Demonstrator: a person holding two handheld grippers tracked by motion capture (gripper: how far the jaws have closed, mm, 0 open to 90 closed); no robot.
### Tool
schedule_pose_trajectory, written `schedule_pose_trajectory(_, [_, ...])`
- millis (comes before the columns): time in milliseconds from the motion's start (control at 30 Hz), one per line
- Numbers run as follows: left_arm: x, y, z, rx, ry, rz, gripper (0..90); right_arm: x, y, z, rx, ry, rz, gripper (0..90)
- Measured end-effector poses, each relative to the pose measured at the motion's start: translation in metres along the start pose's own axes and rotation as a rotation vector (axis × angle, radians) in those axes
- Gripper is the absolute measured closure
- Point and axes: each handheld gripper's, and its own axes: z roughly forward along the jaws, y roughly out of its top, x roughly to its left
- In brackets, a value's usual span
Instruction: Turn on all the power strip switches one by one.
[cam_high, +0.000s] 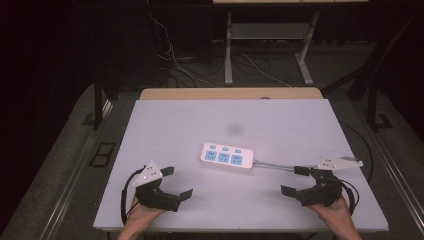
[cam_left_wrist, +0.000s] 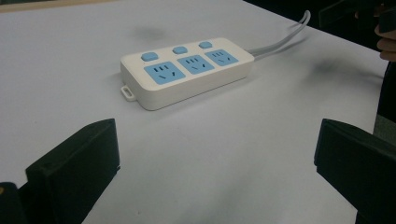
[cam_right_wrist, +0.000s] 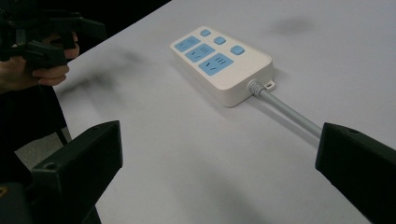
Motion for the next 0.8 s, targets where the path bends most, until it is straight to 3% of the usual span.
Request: schedule_pose_trajectory(800, [-0.0022,0.0045,0.0036,0.031,-0.01,-0.006,0.0,-0.0006,-0.0035,0.0028,0.029,-0.007,0.001,0.5])
